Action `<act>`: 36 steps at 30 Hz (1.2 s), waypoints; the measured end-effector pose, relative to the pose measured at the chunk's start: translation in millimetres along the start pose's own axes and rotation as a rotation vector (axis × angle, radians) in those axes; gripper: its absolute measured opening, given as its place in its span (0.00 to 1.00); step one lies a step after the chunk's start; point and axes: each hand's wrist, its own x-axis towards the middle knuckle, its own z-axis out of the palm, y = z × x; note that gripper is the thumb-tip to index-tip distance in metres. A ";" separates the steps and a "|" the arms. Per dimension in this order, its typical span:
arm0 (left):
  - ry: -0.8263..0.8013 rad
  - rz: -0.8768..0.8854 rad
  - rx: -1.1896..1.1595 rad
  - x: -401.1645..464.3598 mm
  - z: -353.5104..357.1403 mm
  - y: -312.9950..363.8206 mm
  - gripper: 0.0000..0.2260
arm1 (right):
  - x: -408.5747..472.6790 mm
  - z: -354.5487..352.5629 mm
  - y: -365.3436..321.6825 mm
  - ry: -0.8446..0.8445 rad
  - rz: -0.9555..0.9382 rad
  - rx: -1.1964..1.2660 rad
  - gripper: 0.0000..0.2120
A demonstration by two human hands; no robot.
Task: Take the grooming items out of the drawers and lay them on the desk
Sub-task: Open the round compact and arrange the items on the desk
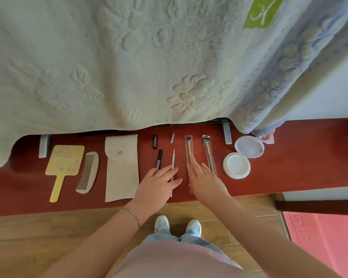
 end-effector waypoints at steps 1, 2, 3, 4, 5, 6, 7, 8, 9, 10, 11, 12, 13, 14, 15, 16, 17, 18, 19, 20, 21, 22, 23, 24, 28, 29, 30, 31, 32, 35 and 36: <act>0.013 0.008 -0.005 0.5 0.9 0.0 0.20 | 0.9 0.3 0.4 0.002 0.000 -0.008 0.33; 0.026 0.015 -0.010 1.2 1.8 0.0 0.19 | 1.1 0.1 1.3 0.006 -0.006 -0.023 0.32; 0.036 0.021 -0.017 2.0 2.5 0.1 0.19 | 0.6 0.0 2.6 0.012 -0.016 -0.038 0.32; 0.044 0.027 -0.023 2.8 3.4 0.1 0.18 | -0.1 0.4 4.6 0.020 -0.024 -0.050 0.32; 0.049 0.034 -0.027 3.7 4.5 0.1 0.17 | -1.4 0.3 6.6 0.028 -0.029 -0.058 0.32; 0.056 0.042 -0.031 4.6 6.0 0.5 0.17 | -2.7 0.7 8.7 0.035 -0.030 -0.065 0.32; 0.063 0.048 -0.036 5.7 7.7 1.4 0.16 | -4.0 0.8 10.6 0.041 -0.032 -0.074 0.32; 0.069 0.051 -0.044 6.6 9.4 2.9 0.16 | -5.3 0.5 11.9 0.044 -0.036 -0.082 0.32; 0.074 0.052 -0.056 7.3 11.0 4.9 0.16 | -6.8 -0.4 12.6 0.046 -0.042 -0.088 0.32; 0.080 0.051 -0.065 8.2 12.6 6.9 0.16 | -8.4 -1.7 13.0 0.055 -0.050 -0.091 0.32; 0.085 0.048 -0.071 9.0 13.7 8.9 0.16 | -10.4 -3.2 13.2 0.072 -0.059 -0.097 0.31; 0.087 0.046 -0.073 9.7 14.7 10.7 0.16 | -13.0 -5.3 13.1 0.099 -0.066 -0.106 0.30; 0.088 0.046 -0.075 10.6 15.3 12.1 0.16 | -15.8 -7.3 13.5 0.131 -0.066 -0.116 0.29; 0.089 0.045 -0.078 11.5 15.7 13.3 0.17 | -18.9 -9.3 14.3 0.163 -0.057 -0.126 0.29; 0.091 0.043 -0.082 12.5 15.9 14.1 0.17 | -21.6 -10.6 15.7 0.191 -0.040 -0.134 0.28; 0.093 0.041 -0.085 13.4 16.0 14.9 0.16 | -23.7 -10.9 17.6 0.209 -0.017 -0.139 0.28; 0.093 0.037 -0.087 14.1 16.3 15.7 0.16 | -25.5 -10.9 19.8 0.216 0.011 -0.138 0.27; 0.091 0.032 -0.090 14.8 16.5 16.6 0.17 | -26.4 -10.2 21.7 0.210 0.040 -0.131 0.27; 0.088 0.027 -0.095 15.2 16.6 17.5 0.17 | -26.7 -9.4 23.3 0.195 0.066 -0.121 0.27; 0.085 0.022 -0.100 15.4 16.9 18.0 0.17 | -26.8 -8.6 24.0 0.175 0.090 -0.105 0.27; 0.081 0.017 -0.106 15.4 16.7 18.6 0.17 | -26.9 -8.0 24.0 0.154 0.109 -0.089 0.28; 0.076 0.014 -0.109 15.1 16.5 19.1 0.18 | -27.1 -7.6 23.3 0.134 0.123 -0.075 0.28; 0.073 0.013 -0.110 14.7 16.3 19.5 0.18 | -27.3 -7.3 22.3 0.117 0.131 -0.062 0.29; 0.071 0.012 -0.108 14.2 16.2 19.9 0.17 | -27.7 -7.4 20.7 0.104 0.140 -0.045 0.30; 0.066 -0.006 -0.111 12.9 14.6 21.1 0.18 | -28.6 -9.1 13.8 0.084 0.185 0.018 0.31; 0.067 -0.011 -0.112 12.8 14.2 21.4 0.18 | -27.8 -9.2 12.3 0.077 0.186 0.012 0.31; 0.068 -0.015 -0.114 12.8 13.8 21.7 0.18 | -26.7 -9.4 11.0 0.068 0.185 0.004 0.32; 0.069 -0.018 -0.117 12.8 13.3 22.1 0.18 | -25.3 -9.3 10.3 0.065 0.186 0.000 0.32; 0.070 -0.020 -0.118 12.7 12.8 22.4 0.18 | -23.9 -9.4 9.9 0.063 0.189 -0.002 0.32; 0.080 -0.019 -0.116 13.7 11.7 22.0 0.18 | -20.5 -8.2 11.0 0.064 0.191 -0.004 0.32; 0.081 -0.016 -0.117 14.0 11.4 21.7 0.18 | -20.1 -7.9 11.1 0.063 0.189 -0.006 0.32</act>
